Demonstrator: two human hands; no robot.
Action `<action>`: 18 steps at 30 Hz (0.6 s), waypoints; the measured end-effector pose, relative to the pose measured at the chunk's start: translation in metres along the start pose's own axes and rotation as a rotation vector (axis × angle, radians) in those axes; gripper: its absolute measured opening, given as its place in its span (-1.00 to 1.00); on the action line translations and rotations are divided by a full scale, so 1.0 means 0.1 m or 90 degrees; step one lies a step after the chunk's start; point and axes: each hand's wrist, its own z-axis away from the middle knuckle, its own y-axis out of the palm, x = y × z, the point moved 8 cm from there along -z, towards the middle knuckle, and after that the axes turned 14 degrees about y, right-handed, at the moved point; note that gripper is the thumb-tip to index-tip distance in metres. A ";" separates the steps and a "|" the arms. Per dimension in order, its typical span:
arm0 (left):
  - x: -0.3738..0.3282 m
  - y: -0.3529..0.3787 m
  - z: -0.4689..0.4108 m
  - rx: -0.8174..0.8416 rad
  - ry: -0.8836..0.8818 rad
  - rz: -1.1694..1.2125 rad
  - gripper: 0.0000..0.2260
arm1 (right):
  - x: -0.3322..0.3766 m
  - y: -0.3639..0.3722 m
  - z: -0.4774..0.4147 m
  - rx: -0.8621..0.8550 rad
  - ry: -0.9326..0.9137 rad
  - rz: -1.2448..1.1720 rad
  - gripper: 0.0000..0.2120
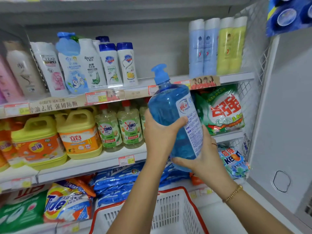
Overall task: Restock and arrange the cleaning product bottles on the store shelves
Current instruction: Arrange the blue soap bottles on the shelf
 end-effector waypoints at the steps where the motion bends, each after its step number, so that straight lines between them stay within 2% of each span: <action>1: 0.00 0.04 0.03 0.018 0.006 -0.007 -0.27 | 0.00 -0.03 -0.03 0.002 -0.013 -0.003 0.13; 3: -0.04 0.08 0.05 0.078 0.021 -0.006 -0.28 | 0.01 -0.10 -0.05 0.050 -0.029 -0.071 -0.02; 6: -0.07 0.12 0.02 0.223 -0.002 0.053 -0.32 | -0.04 -0.13 0.01 0.193 0.018 -0.214 -0.17; 10: 0.11 0.30 0.20 0.399 -0.071 0.138 -0.03 | -0.14 -0.13 0.07 0.362 0.076 -0.273 -0.20; 14: 0.17 0.32 0.34 0.340 -0.085 0.163 -0.20 | -0.21 -0.05 0.18 0.481 0.123 -0.321 -0.23; 18: 0.22 0.28 0.24 0.307 -0.191 0.135 -0.42 | -0.15 -0.05 0.14 0.473 0.160 -0.405 -0.29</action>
